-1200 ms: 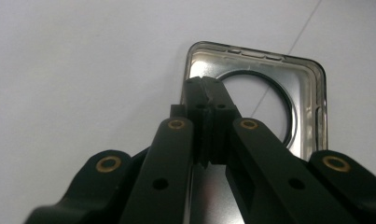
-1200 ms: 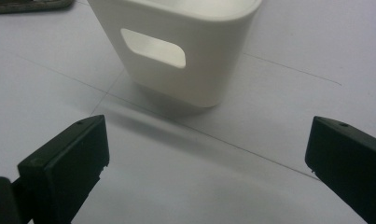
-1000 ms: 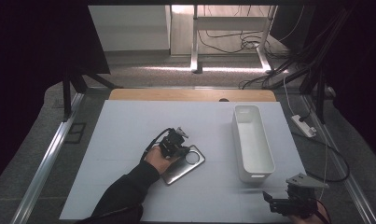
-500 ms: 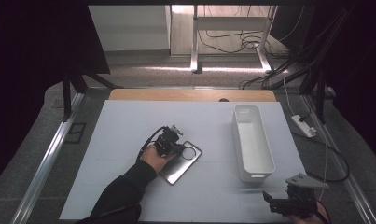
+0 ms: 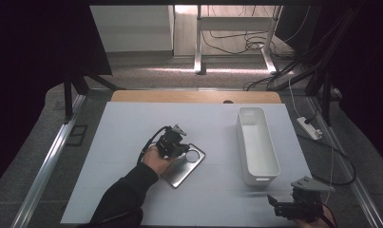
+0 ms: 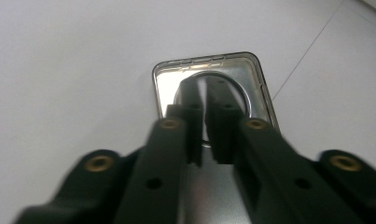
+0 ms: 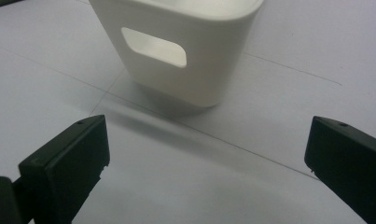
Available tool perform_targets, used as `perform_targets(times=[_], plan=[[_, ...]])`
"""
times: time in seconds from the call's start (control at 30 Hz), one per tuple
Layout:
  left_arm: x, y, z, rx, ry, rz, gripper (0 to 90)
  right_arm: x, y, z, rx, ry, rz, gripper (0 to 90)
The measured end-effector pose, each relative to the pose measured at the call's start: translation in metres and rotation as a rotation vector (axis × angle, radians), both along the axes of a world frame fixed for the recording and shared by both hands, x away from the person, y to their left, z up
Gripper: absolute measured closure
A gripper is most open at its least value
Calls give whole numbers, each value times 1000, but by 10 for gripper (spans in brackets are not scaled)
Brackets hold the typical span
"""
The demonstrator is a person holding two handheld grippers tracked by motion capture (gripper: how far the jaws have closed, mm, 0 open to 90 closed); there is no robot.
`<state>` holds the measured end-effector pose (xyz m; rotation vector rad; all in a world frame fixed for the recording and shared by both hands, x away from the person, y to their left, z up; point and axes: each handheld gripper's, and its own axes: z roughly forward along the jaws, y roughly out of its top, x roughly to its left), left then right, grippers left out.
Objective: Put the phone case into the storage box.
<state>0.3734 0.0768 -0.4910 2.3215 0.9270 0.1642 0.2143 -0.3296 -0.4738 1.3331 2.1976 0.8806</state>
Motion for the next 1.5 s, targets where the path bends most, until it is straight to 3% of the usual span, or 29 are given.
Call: perform_targets(times=[0.37, 0.53, 0.7, 0.87, 1.2, 1.5], plan=[[-3, 12, 5, 0, 16, 28, 452, 0, 0, 0, -1, 1, 0, 0], [-4, 20, 5, -10, 27, 46, 193, 0, 0, 0, -2, 2, 1, 0], [-7, 26, 5, 27, 35, 38, 67, 0, 0, 0, -1, 1, 1, 0], [-12, 32, 4, 64, 26, 44, 0, 0, 0, 0, -1, 2, 1, 0], [-23, 50, 6, 86, 34, 69, 0, 0, 0, 0, -2, 2, 2, 0], [-31, 59, 6, 74, 29, 91, 0, 0, 0, 0, -2, 5, 1, 0]])
